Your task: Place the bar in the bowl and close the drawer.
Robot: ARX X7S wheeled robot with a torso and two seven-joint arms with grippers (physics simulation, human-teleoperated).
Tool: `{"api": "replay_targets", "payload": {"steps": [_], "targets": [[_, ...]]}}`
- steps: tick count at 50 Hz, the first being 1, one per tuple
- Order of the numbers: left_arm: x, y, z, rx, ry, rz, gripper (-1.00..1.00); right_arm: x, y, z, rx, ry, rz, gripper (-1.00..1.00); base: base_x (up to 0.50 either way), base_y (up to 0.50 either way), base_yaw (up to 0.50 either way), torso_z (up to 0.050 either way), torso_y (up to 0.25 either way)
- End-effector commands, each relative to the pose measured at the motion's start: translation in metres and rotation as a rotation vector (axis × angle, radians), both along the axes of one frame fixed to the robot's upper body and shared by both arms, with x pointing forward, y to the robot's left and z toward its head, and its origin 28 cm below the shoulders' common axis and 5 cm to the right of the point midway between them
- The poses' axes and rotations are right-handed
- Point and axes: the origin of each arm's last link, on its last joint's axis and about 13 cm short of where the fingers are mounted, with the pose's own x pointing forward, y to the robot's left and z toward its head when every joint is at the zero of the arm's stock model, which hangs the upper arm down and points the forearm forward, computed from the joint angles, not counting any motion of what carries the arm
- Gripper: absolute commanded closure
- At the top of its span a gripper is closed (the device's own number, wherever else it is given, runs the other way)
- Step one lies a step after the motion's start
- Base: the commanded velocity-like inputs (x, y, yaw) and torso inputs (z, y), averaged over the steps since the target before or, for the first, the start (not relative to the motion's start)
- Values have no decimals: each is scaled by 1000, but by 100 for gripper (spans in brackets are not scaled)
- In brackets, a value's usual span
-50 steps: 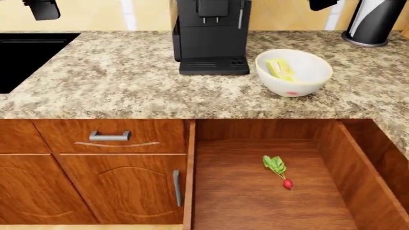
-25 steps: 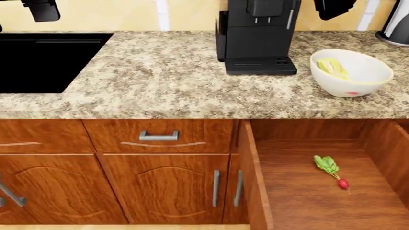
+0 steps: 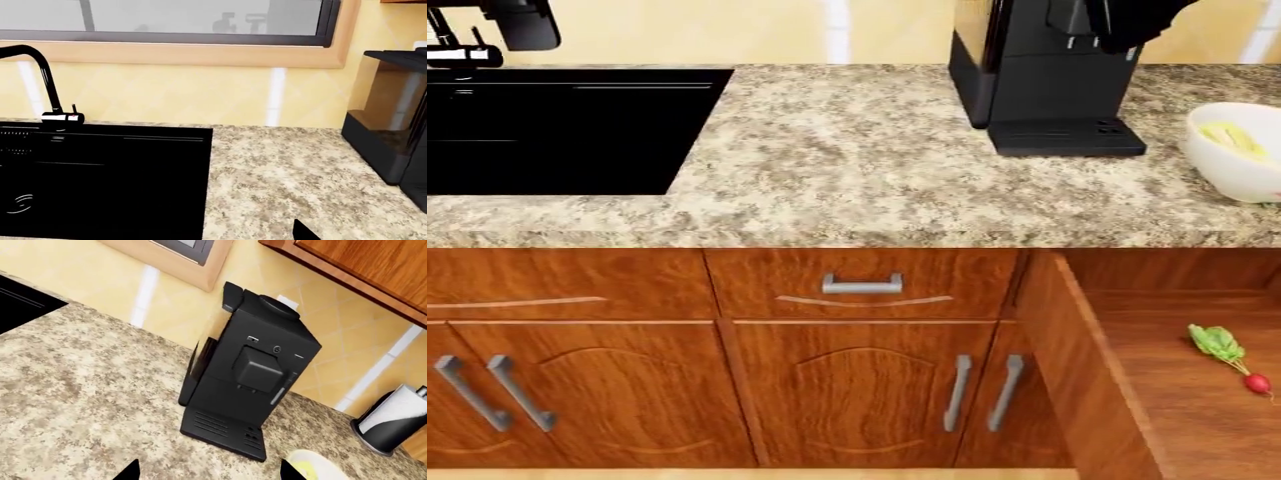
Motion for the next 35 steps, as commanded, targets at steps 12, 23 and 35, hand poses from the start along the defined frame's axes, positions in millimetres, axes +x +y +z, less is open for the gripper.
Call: {"api": "replay_targets", "payload": {"steps": [12, 23, 35], "targets": [[-1, -2, 0, 8, 5, -10, -100, -1, -1, -3, -9, 13, -8, -100, 0, 500, 0, 0, 0], [-3, -3, 0, 3, 18, -27, -100, -3, -2, -8, -3, 36, 7, -100, 0, 500, 0, 0, 0], [-7, -5, -6, 24, 100, -71, -100, -6, -7, -17, -19, 154, 43, -100, 0, 500, 0, 0, 0]]}}
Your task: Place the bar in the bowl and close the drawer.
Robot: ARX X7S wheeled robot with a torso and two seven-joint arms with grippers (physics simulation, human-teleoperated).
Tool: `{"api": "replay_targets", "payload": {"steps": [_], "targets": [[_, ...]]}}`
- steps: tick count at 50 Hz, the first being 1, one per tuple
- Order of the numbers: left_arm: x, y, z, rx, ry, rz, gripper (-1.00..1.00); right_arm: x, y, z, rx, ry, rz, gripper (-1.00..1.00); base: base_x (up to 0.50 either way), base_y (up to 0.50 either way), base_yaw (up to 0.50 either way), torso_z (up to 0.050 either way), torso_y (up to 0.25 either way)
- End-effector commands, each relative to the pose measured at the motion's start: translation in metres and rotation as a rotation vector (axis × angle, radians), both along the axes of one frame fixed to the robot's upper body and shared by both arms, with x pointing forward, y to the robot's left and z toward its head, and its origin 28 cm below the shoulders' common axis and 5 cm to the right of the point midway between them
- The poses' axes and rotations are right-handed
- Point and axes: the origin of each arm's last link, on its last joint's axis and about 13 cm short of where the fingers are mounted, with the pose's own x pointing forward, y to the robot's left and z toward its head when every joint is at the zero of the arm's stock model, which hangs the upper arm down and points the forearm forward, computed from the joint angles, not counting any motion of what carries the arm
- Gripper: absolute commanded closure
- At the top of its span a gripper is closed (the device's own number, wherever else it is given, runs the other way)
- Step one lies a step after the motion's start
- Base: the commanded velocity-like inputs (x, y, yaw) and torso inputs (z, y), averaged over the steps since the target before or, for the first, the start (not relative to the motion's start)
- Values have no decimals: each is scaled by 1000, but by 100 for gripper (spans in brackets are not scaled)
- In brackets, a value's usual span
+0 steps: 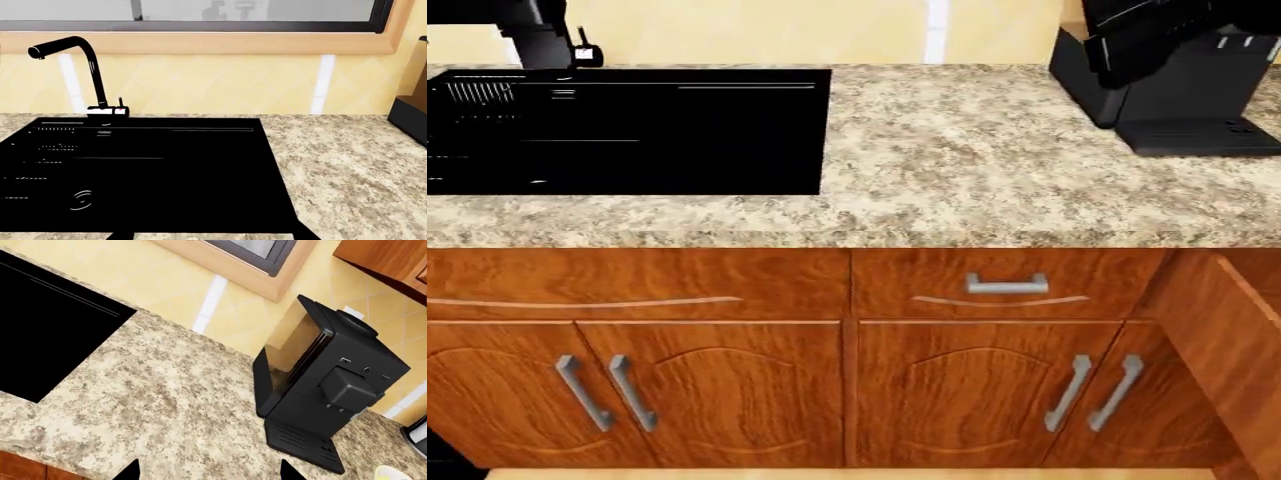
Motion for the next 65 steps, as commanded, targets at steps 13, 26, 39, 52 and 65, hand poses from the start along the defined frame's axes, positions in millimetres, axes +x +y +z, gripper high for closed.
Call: {"api": "replay_targets", "payload": {"steps": [13, 26, 39, 52, 65], "targets": [[-7, -3, -14, 56, 120, -60, -100, -8, -5, -20, -69, 223, 44, -100, 0, 177, 0, 0, 0], [-7, -4, -14, 51, 125, -76, -100, -10, -7, -21, -57, 243, 42, -100, 196, -5, 0, 0, 0], [-7, -9, -13, 55, 120, -96, -100, -12, -8, -18, -40, 222, 45, -100, 500, -16, 0, 0, 0], [-4, -8, -15, 54, 121, -91, -100, -9, -9, -21, -32, 222, 49, -100, 500, -16, 0, 0, 1], [-3, -8, -15, 54, 120, -92, -100, -7, -9, -24, -26, 228, 52, -100, 500, -17, 0, 0, 1]]}}
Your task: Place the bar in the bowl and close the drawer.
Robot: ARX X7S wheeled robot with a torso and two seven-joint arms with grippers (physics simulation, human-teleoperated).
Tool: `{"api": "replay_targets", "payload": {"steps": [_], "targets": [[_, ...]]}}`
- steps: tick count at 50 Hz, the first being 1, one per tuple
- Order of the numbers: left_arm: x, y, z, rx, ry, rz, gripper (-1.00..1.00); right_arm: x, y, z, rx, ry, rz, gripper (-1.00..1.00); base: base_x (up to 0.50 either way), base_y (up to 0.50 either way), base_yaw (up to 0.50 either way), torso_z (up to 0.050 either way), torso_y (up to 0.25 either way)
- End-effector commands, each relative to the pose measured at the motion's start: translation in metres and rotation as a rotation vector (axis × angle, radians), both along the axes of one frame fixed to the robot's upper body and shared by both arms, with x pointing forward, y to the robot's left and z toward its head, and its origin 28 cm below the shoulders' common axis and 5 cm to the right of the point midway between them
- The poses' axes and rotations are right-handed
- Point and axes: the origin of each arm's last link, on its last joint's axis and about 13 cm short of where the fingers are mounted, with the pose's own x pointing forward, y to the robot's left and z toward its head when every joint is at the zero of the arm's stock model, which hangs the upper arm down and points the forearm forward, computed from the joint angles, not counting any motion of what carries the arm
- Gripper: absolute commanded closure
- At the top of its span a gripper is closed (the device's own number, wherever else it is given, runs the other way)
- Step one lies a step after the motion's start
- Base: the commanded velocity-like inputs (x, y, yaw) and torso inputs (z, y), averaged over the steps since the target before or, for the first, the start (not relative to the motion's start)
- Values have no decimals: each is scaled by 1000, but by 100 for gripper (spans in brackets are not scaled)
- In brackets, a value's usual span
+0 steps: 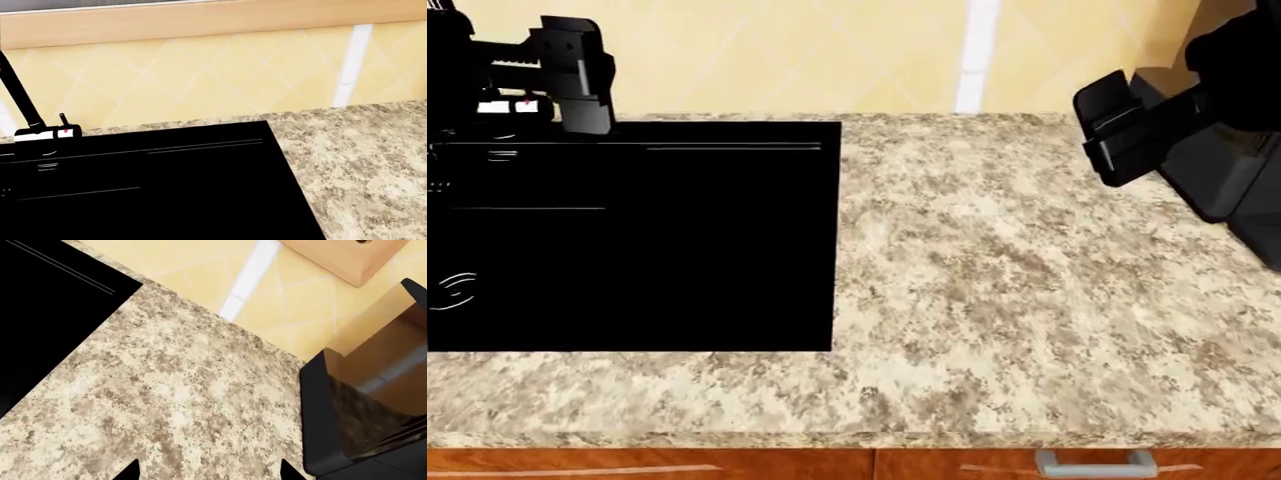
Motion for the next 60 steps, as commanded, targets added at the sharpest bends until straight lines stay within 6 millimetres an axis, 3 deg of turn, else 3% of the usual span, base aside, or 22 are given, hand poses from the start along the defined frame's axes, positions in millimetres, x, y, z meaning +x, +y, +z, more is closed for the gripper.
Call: {"api": "replay_targets", "payload": {"steps": [1, 23, 60], "targets": [[1, 0, -1, 0, 1, -1, -100, 2, -1, -4, 5, 4, 0, -100, 500, -16, 0, 0, 11], [2, -1, -3, 16, 2, 7, -100, 5, -2, -9, 21, -50, -49, -100, 63, 0, -11, 0, 1], [2, -3, -4, 18, 2, -7, -100, -3, -4, -14, 17, -27, 20, -100, -6, 0, -500, 0, 0]]}}
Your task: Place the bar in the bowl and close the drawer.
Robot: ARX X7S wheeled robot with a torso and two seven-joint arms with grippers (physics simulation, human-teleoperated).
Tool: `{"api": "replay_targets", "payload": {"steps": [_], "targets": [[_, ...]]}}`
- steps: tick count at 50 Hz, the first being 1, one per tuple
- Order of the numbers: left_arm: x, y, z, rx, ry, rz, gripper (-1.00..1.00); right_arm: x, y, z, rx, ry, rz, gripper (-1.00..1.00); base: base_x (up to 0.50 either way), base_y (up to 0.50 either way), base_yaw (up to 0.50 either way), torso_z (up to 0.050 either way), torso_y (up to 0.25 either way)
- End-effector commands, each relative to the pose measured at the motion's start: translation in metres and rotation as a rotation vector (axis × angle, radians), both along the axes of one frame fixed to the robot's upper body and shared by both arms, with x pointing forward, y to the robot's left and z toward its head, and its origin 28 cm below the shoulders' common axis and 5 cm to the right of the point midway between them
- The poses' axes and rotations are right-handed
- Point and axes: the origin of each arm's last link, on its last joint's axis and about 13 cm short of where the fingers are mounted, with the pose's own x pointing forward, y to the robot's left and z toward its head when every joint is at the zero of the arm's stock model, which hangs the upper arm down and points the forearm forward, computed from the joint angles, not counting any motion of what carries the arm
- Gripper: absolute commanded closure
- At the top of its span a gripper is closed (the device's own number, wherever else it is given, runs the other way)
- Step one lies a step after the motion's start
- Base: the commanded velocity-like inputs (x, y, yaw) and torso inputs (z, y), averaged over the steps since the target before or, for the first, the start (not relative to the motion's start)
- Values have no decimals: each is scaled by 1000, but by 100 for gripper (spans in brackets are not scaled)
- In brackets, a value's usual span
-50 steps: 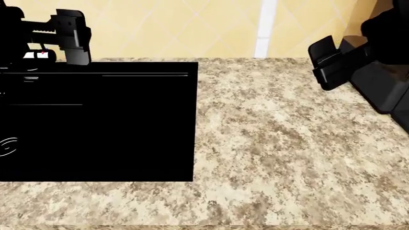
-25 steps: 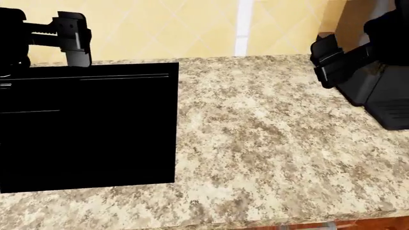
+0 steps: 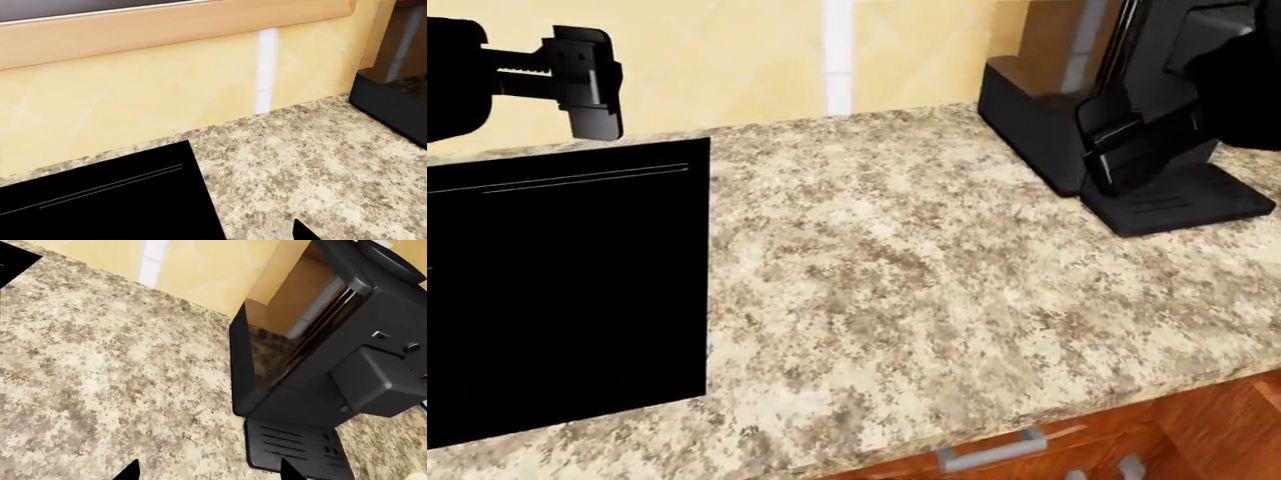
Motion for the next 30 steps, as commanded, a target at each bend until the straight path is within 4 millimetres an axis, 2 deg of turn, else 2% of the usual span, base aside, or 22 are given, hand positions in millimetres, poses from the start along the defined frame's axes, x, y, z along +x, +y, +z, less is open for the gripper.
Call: {"api": "replay_targets", "payload": {"steps": [1, 30], "targets": [[0, -1, -1, 1, -1, -4, -100, -1, -1, -2, -6, 5, 18, -100, 0, 0, -500, 0, 0], [-2, -4, 1, 6, -2, -16, -100, -6, -3, -2, -7, 9, 17, -100, 0, 0, -500, 0, 0]]}}
